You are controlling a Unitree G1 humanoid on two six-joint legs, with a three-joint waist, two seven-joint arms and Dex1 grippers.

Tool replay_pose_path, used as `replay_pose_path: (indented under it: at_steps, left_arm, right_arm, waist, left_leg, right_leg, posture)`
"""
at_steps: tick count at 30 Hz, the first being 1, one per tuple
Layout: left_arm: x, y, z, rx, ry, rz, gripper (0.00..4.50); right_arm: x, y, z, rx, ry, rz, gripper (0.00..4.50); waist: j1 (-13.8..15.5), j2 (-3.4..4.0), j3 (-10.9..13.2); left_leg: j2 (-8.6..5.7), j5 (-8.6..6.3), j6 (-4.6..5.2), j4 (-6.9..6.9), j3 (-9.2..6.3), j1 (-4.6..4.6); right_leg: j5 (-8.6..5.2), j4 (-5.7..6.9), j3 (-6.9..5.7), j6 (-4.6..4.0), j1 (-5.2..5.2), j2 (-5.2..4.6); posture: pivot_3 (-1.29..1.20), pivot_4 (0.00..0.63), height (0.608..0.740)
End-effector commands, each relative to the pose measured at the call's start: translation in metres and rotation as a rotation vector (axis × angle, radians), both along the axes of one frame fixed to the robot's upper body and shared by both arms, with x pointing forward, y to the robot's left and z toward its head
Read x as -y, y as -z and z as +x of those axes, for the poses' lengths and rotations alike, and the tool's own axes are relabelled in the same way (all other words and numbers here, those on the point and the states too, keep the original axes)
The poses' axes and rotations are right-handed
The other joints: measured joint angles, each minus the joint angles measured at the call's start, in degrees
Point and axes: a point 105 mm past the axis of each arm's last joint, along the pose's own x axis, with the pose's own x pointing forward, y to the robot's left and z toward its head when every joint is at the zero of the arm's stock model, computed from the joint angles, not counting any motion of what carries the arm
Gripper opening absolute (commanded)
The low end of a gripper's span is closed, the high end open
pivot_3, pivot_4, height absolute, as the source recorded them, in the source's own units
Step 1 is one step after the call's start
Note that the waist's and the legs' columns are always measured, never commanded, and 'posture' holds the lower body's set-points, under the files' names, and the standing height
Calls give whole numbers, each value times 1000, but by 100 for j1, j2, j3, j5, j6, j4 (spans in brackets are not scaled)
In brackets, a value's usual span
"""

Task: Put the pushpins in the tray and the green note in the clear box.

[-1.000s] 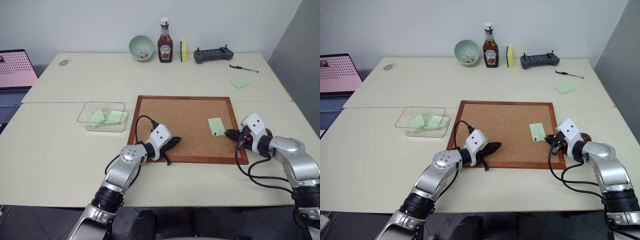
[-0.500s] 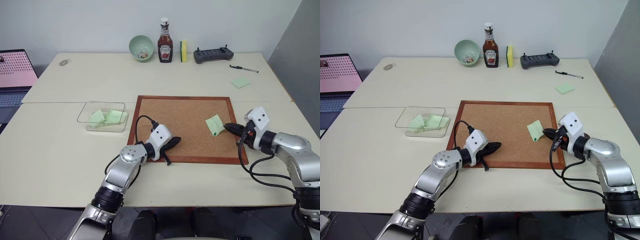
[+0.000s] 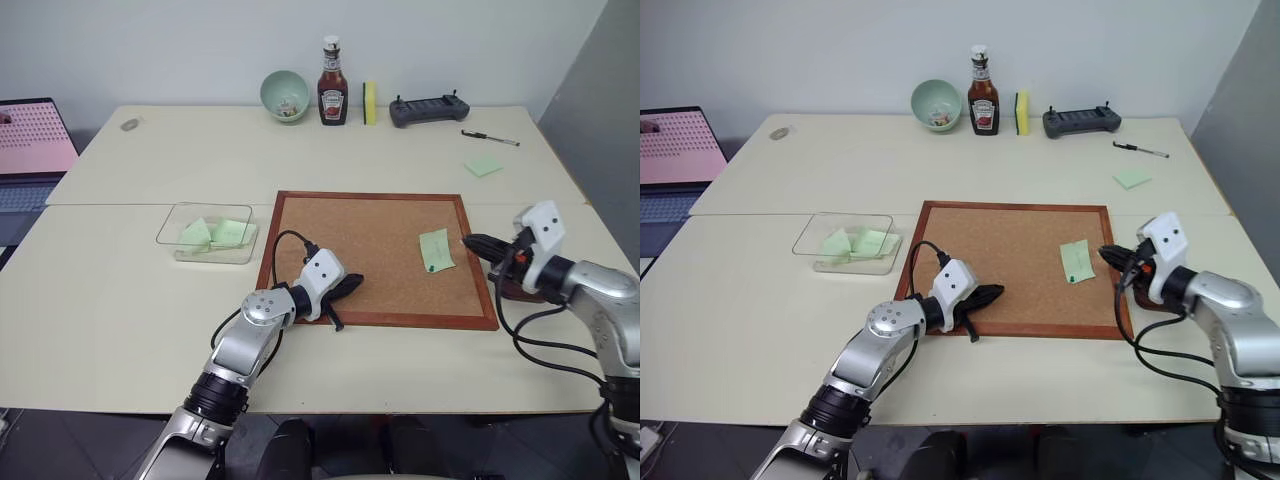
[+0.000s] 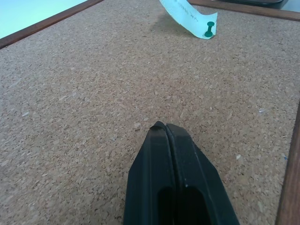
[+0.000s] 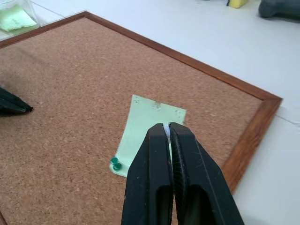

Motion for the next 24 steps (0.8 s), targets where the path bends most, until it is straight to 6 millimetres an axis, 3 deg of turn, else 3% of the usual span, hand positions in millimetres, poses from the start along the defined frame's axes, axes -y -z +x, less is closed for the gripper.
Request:
replay_pose_path:
  at_steps: [1,6,15,24]
  left_arm:
    - [-4,26,-7,-80,-3,55,0]
    - [-2,26,-6,-78,6,55,0]
    - [1,26,-5,-72,14,55,0]
    - [-2,26,-5,-73,9,58,0]
  right_arm:
    - [35,-5,-16,16,49,-131,47]
    - [77,15,-34,-71,125,-302,47]
    - [90,26,-32,-94,160,-370,47]
    - [82,26,-26,-85,146,-345,1832]
  waist:
    - [18,4,-3]
    - [6,13,-8]
    - [-5,33,-20]
    - [-4,35,-21]
  left_leg:
    - [-2,0,0,0,0,-2]
    - [-2,0,1,-1,3,2]
    - [-1,0,0,1,7,5]
    - [-2,0,0,1,5,5]
  right_leg:
    - [0,0,0,0,0,-1]
    - [-1,-2,1,1,3,-1]
    - [-2,-3,4,4,8,-1]
    - [-1,-4,3,3,8,-1]
  posture:
    - [0,150,740]
    - [0,150,740]
    - [0,150,740]
    - [0,150,740]
